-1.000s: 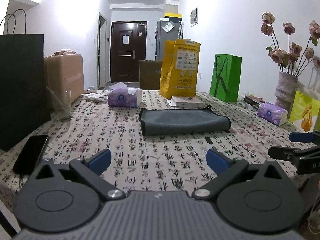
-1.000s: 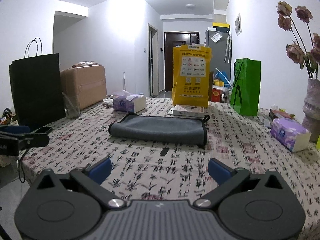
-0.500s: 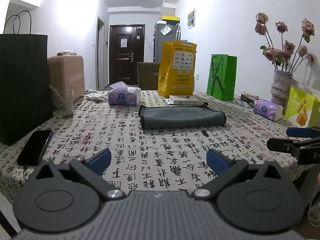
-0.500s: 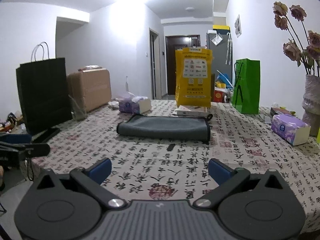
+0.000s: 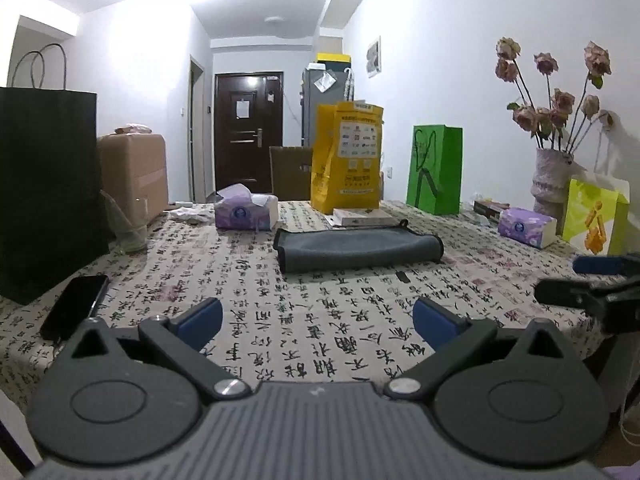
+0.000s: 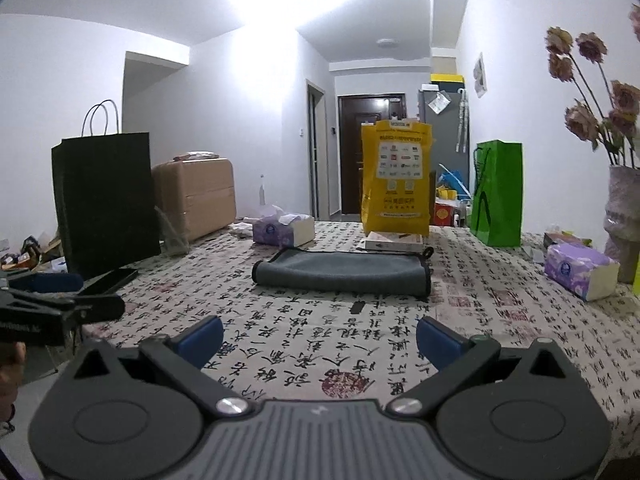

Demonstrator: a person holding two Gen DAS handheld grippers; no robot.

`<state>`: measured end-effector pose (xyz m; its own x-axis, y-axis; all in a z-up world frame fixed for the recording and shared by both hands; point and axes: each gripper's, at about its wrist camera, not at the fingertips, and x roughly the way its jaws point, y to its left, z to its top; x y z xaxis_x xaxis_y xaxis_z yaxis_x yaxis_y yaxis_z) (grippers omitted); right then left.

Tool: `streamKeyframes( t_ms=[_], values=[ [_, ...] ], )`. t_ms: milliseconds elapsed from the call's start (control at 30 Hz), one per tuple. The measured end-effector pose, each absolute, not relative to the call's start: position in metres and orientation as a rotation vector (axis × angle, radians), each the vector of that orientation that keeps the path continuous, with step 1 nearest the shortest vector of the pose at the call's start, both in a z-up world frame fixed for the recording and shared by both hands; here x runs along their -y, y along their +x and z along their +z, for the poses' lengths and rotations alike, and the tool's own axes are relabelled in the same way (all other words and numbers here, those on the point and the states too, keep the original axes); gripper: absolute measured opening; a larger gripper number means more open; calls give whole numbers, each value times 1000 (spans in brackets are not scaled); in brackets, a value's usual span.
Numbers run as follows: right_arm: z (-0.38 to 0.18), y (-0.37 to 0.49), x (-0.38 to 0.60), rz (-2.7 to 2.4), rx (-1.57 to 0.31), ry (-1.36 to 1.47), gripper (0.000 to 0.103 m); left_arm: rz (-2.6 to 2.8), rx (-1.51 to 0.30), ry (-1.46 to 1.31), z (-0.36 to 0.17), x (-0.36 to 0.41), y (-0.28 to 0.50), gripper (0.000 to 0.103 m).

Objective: Fold towel

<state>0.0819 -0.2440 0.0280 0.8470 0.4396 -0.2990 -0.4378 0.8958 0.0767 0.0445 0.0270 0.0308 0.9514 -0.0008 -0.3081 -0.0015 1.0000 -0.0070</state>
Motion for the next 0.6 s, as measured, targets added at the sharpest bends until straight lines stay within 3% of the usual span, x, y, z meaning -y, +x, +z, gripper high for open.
streamKeyframes(
  t_ms=[600],
  values=[
    [5, 57, 239, 492, -362, 16, 103, -73, -301, -3, 17, -13, 11, 103]
  ],
)
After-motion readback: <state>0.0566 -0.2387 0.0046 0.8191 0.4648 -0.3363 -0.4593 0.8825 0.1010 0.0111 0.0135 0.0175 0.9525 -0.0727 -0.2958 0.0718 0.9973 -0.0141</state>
